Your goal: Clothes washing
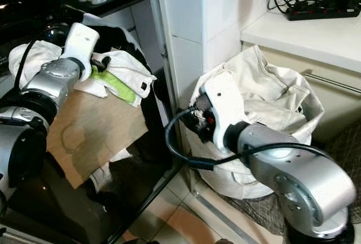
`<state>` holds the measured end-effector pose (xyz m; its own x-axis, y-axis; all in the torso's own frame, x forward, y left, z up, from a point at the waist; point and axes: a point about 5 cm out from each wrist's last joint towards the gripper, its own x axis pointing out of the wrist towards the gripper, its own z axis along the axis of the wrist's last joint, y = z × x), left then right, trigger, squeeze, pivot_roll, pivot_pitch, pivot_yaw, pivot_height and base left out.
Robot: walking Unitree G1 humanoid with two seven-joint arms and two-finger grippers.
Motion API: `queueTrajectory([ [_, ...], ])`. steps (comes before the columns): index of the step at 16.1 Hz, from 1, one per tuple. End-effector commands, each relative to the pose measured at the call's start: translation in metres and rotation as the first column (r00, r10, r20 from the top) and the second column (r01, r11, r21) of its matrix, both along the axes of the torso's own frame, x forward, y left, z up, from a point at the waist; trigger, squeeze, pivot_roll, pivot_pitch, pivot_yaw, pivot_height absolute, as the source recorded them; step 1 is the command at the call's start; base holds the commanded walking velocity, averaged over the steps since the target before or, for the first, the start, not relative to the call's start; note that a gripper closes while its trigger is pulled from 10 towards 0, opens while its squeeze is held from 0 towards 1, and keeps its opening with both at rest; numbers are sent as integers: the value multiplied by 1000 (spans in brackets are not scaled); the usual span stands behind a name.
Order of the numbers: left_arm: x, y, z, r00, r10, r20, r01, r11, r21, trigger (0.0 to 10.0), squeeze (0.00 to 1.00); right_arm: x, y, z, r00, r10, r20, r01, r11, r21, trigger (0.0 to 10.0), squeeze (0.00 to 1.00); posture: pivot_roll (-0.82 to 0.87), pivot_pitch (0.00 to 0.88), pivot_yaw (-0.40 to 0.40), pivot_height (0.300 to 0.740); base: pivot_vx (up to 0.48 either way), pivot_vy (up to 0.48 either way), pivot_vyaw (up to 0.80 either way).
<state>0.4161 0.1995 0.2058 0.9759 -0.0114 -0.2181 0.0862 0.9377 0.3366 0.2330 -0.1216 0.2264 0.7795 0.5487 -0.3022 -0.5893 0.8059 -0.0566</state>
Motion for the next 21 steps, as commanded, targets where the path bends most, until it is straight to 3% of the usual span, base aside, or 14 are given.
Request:
queueTrajectory([
  [1,-4,14,-9,998,63,-31,-64,998,-10,10000,0,0,3,-4,1000,15,-9,-15,1000,-17,10000,0,-254,0,160,740,0,0,0],
  [5,-10,20,-25,993,82,-82,-84,996,-19,10000,0,-4,10,-8,999,49,-22,-50,998,-28,10000,0,-255,0,142,740,0,0,0],
  [9,-10,25,-24,992,119,-38,-114,987,115,10000,0,-5,14,-4,999,37,-5,-37,999,-20,10000,0,-261,0,135,740,0,0,0],
  [11,-12,27,-29,989,141,-47,-133,981,143,10000,0,-6,17,-3,999,39,0,-39,999,-15,10000,0,-263,0,133,740,0,0,0],
  [12,-13,27,-31,989,142,-49,-134,980,144,235,0,-7,17,-3,999,38,1,-38,999,-16,10000,0,-268,0,133,740,0,0,0],
  [21,-16,28,-40,982,174,-69,-166,980,109,0,0,-11,12,0,999,42,-8,-43,997,-62,10000,0,-314,10,126,740,0,0,0],
])
